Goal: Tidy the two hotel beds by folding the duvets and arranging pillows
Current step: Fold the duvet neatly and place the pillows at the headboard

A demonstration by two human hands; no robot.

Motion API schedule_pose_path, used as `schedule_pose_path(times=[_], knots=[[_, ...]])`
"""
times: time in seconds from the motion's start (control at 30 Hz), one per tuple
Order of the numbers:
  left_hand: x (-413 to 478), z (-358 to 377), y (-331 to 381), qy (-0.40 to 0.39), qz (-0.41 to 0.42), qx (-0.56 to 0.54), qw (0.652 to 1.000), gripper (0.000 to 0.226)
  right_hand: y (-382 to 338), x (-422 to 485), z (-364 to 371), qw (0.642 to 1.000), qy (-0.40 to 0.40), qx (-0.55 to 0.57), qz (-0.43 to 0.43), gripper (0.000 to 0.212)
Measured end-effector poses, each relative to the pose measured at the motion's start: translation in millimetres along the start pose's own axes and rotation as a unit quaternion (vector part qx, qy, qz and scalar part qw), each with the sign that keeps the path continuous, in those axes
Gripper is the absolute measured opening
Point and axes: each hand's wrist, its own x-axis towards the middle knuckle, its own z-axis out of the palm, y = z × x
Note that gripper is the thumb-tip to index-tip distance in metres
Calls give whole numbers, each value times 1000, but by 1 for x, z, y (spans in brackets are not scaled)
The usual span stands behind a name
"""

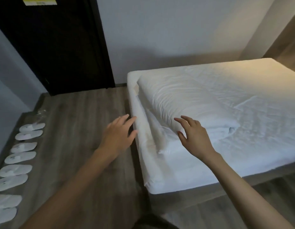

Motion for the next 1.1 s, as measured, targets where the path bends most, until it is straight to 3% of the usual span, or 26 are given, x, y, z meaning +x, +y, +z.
schedule_pose_path(times=[0.13,0.43,0.6,0.8,0.97,1.1], knots=[[25,-4,-36,-27,25,-10,999,53,-8,4,16,995,-15,-55,80,50],[138,16,-95,-55,168,27,984,62,8,74,82,961,-63,-144,229,72],[233,40,-112,-100,249,35,963,74,20,123,118,901,-116,-218,358,107],[328,82,-126,-123,365,95,918,94,24,138,135,858,-172,-252,414,124],[395,145,-122,-150,448,192,860,114,33,141,155,836,-147,-255,463,111],[443,201,-121,-156,462,211,847,120,32,163,156,807,-149,-244,517,89]])
